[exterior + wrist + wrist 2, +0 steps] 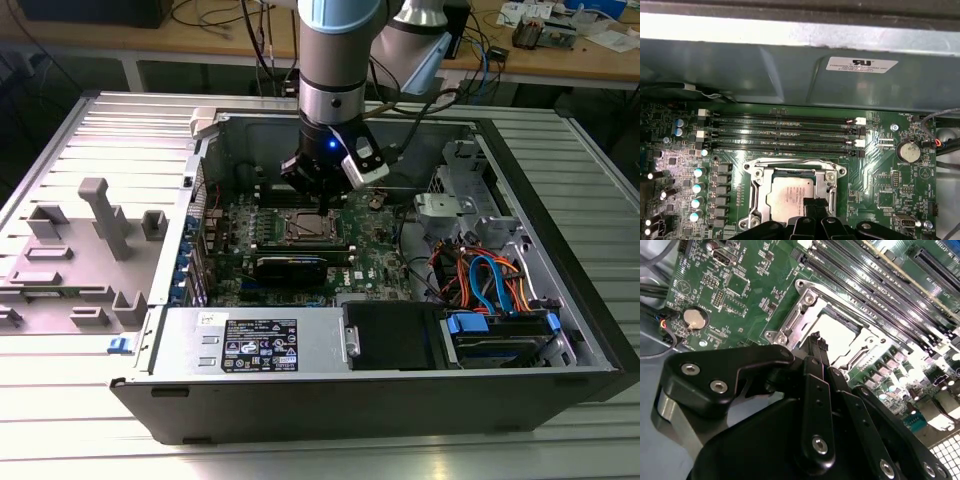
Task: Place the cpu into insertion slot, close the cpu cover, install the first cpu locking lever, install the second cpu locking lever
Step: 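Install the second cpu locking lever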
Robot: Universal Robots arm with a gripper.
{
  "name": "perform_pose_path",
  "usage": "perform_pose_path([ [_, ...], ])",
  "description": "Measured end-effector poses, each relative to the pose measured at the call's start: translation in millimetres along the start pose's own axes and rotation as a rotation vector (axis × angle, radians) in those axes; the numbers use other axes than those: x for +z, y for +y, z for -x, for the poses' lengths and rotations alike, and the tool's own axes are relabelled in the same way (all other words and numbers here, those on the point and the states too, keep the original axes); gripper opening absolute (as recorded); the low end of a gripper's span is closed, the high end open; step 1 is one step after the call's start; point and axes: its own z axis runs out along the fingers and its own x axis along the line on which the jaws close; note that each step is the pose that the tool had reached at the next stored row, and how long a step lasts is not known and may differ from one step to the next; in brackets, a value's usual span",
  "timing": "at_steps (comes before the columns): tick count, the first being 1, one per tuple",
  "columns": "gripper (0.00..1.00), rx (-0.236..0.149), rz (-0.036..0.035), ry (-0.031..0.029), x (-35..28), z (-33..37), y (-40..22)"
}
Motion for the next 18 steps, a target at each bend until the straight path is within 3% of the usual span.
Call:
perform_pose_path([
  [8, 0.11, 0.000, -0.0029, 0.0002, -0.1, -0.5, -7.5],
  [18, 0.11, 0.000, -0.0032, 0.0002, -0.1, -0.5, -8.1],
])
